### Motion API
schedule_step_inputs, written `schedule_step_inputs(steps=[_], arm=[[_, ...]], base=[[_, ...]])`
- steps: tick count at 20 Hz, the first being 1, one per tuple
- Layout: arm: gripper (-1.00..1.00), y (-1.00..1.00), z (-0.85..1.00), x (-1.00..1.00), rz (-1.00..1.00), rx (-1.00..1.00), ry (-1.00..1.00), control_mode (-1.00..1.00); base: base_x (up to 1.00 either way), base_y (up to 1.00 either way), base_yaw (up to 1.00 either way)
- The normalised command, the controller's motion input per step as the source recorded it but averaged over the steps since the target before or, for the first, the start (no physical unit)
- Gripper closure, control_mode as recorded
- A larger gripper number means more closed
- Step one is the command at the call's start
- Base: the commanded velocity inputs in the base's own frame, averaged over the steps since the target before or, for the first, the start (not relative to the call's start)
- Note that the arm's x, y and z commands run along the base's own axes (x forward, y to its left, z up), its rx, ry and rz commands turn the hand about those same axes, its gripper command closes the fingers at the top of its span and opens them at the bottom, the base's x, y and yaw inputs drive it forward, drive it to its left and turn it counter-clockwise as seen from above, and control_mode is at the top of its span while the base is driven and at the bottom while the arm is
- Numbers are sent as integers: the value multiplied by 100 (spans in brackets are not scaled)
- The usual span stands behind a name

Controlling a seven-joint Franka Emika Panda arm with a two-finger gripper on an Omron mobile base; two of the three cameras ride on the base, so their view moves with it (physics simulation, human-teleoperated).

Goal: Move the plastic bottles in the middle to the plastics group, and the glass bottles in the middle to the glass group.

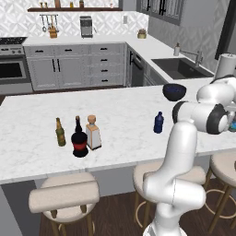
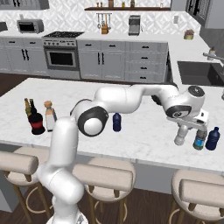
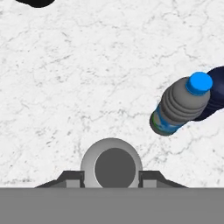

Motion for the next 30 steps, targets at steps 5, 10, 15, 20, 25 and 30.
schedule_step_inputs(steps=[5, 10, 15, 20, 25, 30], arm=[[100, 29, -14, 0, 0, 0, -2, -100], [100, 22, -12, 0, 0, -5, -5, -100], [100, 0, 0, 2, 0, -6, -2, -100], [100, -22, 0, 7, -3, -1, 0, -100], [100, -27, 0, 0, -2, 0, 0, -100], [100, -2, -15, 0, 0, 0, 0, -100]], base=[[0, 0, 0], [0, 0, 0], [0, 0, 0], [0, 0, 0], [0, 0, 0], [0, 0, 0]])
